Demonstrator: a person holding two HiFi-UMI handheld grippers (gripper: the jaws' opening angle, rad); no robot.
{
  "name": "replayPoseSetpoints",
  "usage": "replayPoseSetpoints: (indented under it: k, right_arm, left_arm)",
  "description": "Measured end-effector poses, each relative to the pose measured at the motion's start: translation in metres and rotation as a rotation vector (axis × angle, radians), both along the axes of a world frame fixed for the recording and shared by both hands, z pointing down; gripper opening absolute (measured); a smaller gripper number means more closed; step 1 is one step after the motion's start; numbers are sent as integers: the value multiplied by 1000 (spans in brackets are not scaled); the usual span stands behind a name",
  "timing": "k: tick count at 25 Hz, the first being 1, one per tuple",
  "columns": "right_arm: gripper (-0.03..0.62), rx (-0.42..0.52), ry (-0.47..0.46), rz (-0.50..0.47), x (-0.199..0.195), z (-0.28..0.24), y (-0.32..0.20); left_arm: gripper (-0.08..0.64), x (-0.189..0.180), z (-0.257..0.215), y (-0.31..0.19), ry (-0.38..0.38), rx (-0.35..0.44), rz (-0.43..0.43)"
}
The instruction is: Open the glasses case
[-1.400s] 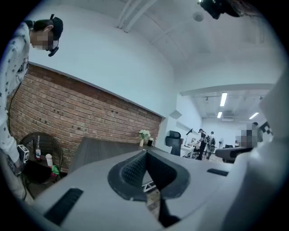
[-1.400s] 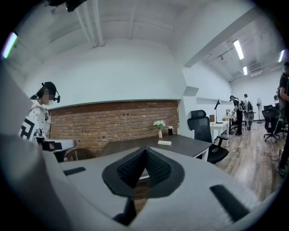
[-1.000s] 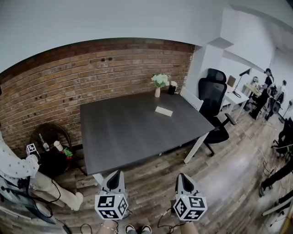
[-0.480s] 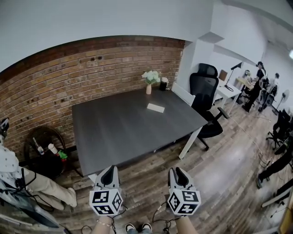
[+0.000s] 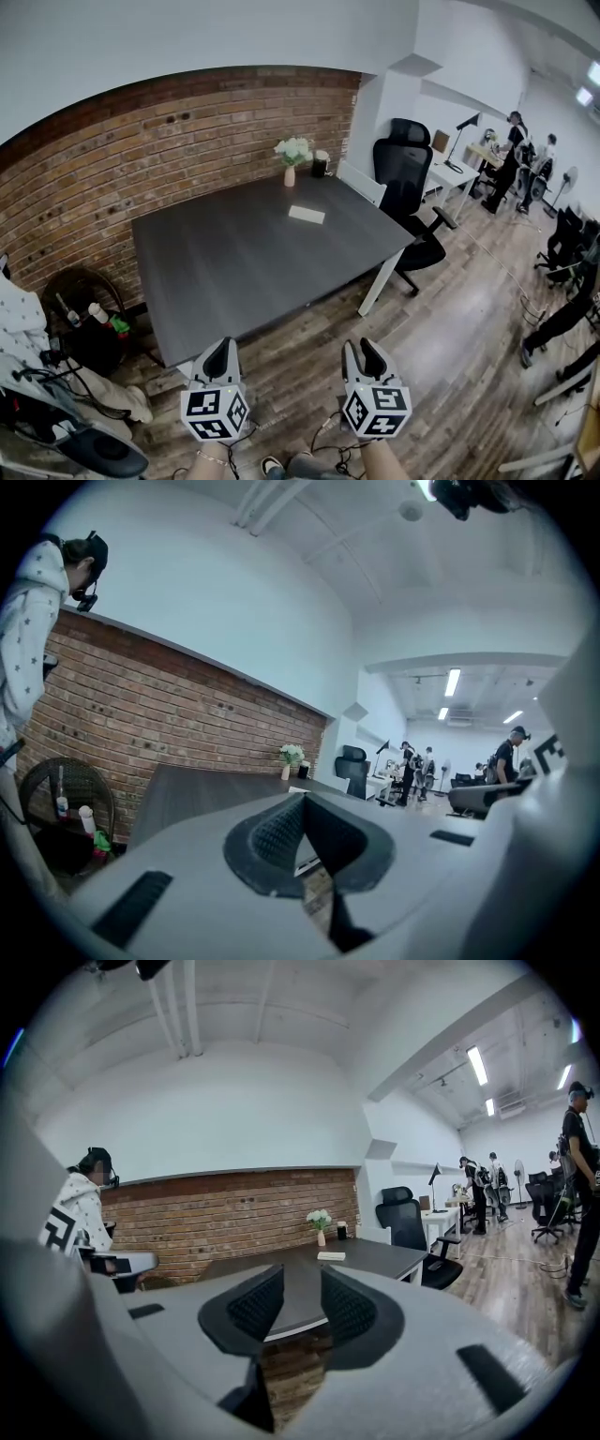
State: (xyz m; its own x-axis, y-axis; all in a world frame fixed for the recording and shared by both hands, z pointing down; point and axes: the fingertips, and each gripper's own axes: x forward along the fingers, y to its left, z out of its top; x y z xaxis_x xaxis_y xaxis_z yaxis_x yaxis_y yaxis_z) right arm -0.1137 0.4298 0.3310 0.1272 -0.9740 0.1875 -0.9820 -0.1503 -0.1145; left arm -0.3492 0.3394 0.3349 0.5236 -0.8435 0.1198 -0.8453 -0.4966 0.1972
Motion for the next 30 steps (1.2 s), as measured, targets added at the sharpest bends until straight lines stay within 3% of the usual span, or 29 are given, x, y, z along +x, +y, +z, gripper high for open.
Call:
replayPoseSetpoints:
  k: [12,20,30]
  right_arm:
    - [126,-30,-8,22,25,24,-43]
    - [127,-17,-51,1,81,26,-109]
    - [126,-9,-76,-71,153,21,-194]
  left_arm:
    - [-5,34,36,-45,-2,-64,34]
    - [-5,93,25,-107,-30,-40,36]
    - [-5,158,9,-178,-52,-21,-27]
